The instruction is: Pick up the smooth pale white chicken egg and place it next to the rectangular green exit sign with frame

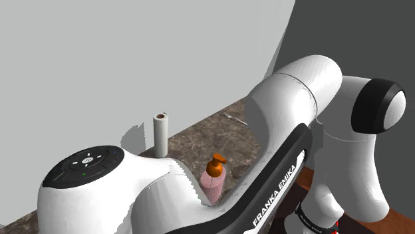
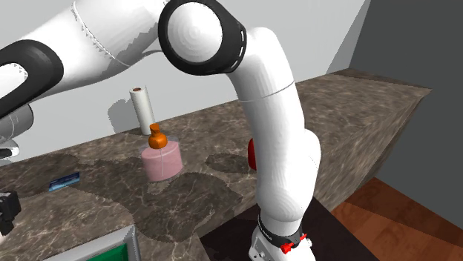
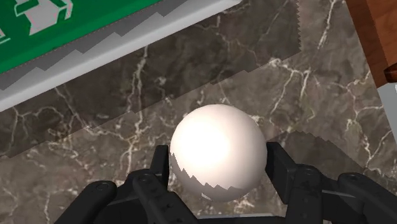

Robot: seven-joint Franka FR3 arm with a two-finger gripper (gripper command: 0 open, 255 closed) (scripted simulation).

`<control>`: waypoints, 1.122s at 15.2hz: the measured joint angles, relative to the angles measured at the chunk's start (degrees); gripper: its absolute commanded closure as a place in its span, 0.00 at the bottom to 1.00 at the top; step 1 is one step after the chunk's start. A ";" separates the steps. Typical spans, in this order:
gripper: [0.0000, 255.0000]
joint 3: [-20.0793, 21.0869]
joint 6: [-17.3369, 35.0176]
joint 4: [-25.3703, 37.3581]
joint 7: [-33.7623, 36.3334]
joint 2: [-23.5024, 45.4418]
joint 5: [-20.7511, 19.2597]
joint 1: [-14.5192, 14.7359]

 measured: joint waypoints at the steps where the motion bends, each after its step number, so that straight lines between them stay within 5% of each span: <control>1: 1.00 -0.13 0.65 -0.38 -0.01 0.32 -0.18 0.05; 14: 1.00 -1.23 5.55 -2.77 0.39 3.13 -1.81 0.88; 15: 0.00 -1.23 5.55 -2.77 0.39 3.13 -1.82 0.88; 17: 0.00 -1.23 5.55 -2.76 0.39 3.13 -1.82 0.88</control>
